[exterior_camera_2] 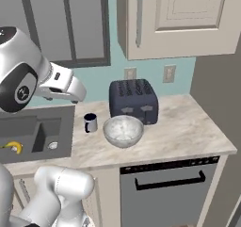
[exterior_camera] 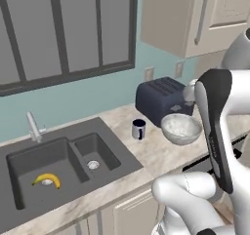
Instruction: Clear the mugs and bowl far away from the sink.
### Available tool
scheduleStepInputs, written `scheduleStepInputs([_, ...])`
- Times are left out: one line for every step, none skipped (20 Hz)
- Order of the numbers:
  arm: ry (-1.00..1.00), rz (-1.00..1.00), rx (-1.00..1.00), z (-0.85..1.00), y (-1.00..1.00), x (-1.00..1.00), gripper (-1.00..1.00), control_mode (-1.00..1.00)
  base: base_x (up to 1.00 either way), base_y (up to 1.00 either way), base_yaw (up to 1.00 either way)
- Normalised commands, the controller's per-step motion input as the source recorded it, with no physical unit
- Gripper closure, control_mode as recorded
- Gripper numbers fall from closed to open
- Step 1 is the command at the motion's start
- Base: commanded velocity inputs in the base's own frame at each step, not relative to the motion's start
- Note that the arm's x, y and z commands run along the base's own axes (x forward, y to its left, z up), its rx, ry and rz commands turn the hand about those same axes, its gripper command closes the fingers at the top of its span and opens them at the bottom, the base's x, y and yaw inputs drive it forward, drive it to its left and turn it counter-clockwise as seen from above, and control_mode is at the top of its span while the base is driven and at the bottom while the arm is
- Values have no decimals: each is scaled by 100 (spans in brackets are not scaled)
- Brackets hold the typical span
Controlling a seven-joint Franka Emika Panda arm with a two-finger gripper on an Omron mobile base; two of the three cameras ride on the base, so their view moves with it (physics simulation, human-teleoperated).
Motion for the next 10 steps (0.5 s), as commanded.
scheduleStepInputs([0, 0, 0, 0, 0, 0, -100, 100, 61, 0, 37])
scheduleStepInputs([0, 0, 0, 0, 0, 0, -100, 100, 69, 0, 39])
scheduleStepInputs([0, 0, 0, 0, 0, 0, -100, 100, 62, 0, 39])
scheduleStepInputs([0, 0, 0, 0, 0, 0, -100, 100, 64, 0, 39])
scheduleStepInputs([0, 0, 0, 0, 0, 0, -100, 100, 59, 0, 40])
scheduleStepInputs([0, 0, 0, 0, 0, 0, -100, 100, 48, 0, 40])
scheduleStepInputs([0, 0, 0, 0, 0, 0, -100, 100, 26, 0, 41])
scheduleStepInputs([0, 0, 0, 0, 0, 0, -100, 100, 24, 0, 41])
scheduleStepInputs([0, 0, 0, 0, 0, 0, -100, 100, 16, 0, 39])
scheduleStepInputs([0, 0, 0, 0, 0, 0, -100, 100, 19, 0, 37])
